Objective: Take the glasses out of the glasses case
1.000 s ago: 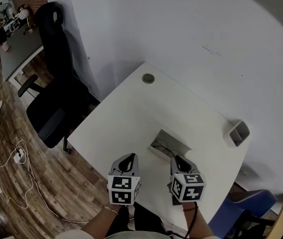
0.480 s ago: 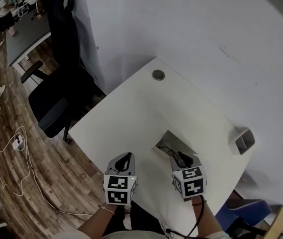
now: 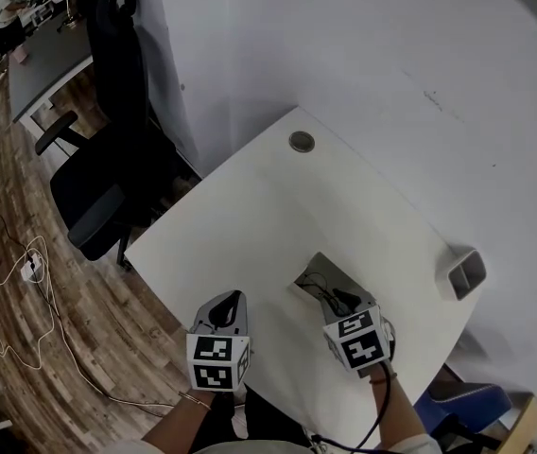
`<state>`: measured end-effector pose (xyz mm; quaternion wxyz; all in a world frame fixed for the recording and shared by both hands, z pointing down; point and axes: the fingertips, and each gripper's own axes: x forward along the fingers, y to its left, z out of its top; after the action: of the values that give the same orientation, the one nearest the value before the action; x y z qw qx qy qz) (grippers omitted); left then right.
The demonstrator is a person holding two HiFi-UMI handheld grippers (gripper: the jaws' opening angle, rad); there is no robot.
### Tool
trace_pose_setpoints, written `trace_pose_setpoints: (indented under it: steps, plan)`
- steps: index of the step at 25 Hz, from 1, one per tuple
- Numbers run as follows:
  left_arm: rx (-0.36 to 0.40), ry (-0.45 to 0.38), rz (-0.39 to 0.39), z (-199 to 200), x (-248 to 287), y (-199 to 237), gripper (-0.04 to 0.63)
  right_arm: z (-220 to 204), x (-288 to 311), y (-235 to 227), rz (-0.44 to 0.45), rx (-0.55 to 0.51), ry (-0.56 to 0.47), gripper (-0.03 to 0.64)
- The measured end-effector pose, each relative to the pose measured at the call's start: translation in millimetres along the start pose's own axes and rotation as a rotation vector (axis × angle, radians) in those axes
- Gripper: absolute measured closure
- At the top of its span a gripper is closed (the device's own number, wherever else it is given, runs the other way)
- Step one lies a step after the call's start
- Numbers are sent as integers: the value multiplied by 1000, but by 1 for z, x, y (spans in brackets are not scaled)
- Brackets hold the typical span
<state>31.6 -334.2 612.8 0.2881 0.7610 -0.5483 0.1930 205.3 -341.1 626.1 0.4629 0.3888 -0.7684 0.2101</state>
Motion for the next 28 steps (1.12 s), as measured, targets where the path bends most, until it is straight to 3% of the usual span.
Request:
trace_pose_setpoints:
  steps: [14, 28]
  plan:
    - [-32, 21, 21, -8, 4, 6, 588, -11, 17, -1, 61, -89, 89, 545]
    - [-44, 23, 24, -7, 7, 3, 588, -5, 15, 1, 100, -59, 88, 572]
